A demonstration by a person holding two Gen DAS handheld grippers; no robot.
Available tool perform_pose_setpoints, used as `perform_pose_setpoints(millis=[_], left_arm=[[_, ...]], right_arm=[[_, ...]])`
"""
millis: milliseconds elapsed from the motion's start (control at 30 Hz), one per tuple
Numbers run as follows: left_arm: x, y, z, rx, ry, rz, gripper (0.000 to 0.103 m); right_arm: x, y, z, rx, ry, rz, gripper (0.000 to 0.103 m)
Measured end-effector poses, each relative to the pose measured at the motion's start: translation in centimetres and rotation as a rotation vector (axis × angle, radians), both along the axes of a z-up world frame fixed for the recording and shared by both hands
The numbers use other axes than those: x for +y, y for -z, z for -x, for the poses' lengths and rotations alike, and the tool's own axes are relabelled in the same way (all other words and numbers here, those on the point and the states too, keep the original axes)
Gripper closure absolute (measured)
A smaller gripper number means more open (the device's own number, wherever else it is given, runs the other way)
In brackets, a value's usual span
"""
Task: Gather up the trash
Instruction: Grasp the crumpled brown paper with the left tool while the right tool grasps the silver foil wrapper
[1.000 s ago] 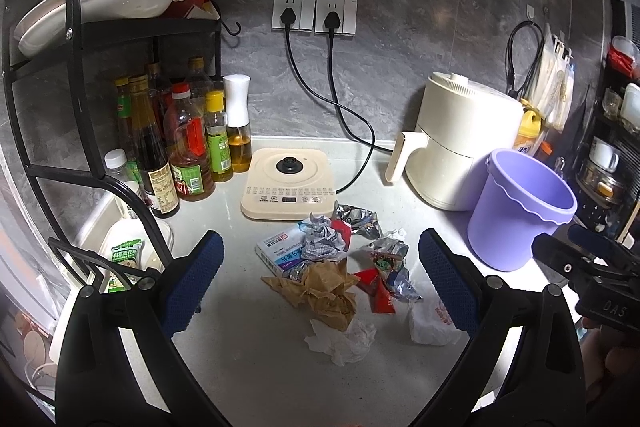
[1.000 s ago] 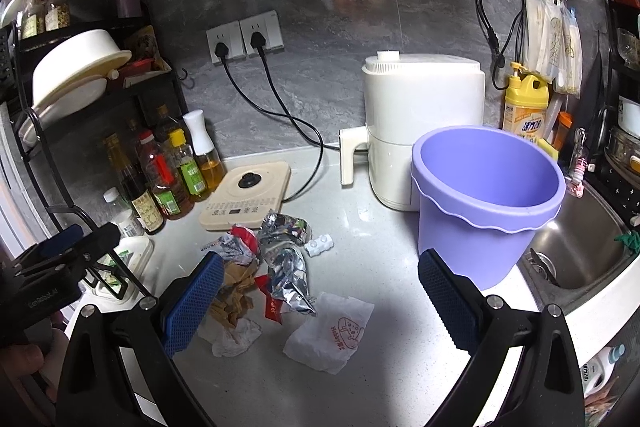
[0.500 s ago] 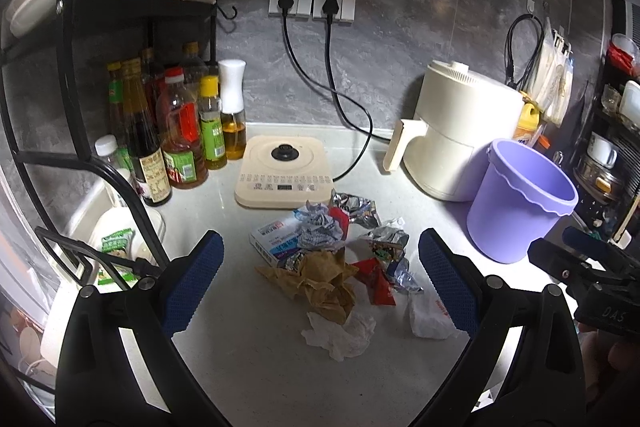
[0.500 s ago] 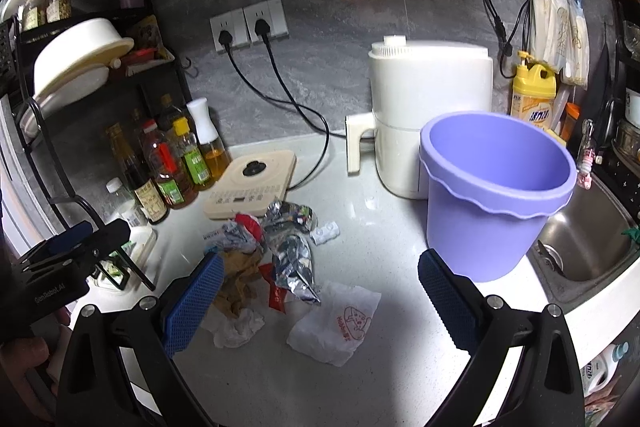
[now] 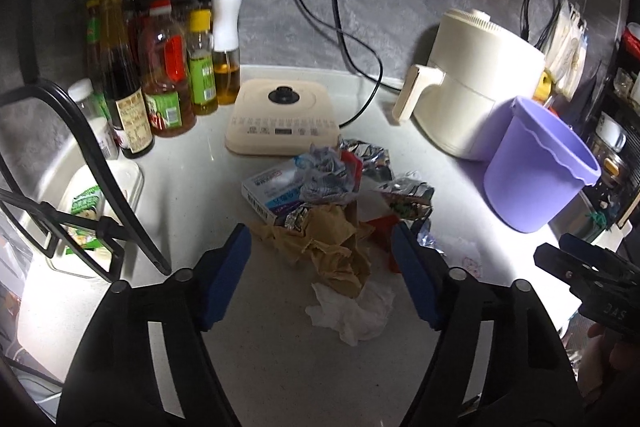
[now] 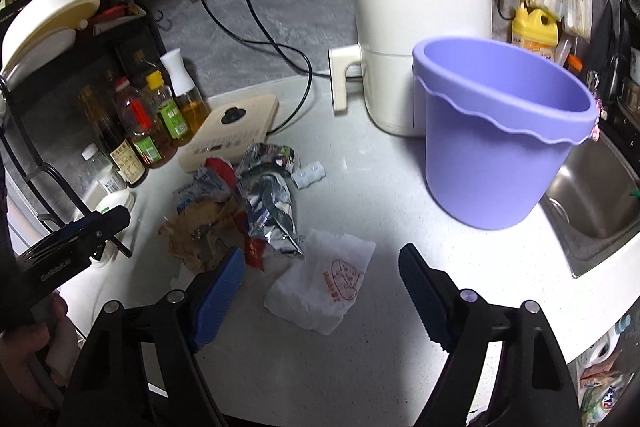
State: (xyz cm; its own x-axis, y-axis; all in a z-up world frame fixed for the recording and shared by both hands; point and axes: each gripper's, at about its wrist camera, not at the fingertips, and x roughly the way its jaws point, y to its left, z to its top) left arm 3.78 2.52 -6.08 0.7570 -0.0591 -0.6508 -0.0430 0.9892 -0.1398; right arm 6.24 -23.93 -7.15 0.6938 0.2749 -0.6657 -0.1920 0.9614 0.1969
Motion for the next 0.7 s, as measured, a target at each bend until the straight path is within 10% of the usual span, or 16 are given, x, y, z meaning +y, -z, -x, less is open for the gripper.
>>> perform_pose_setpoints(millis=[367,700], left_arm=[[0.1,3.5,-3.5,0.097,0.029,0.043,0.056],[-0.3,4.1,-4.5,0.108,0.040,0.047,0.099]], right_arm=[[1.6,1.4,-2.1,0.056,-0.048,0.016,0.033],[4.4,2.2,-3.9,0.073,-0.120,0.025,0.035]])
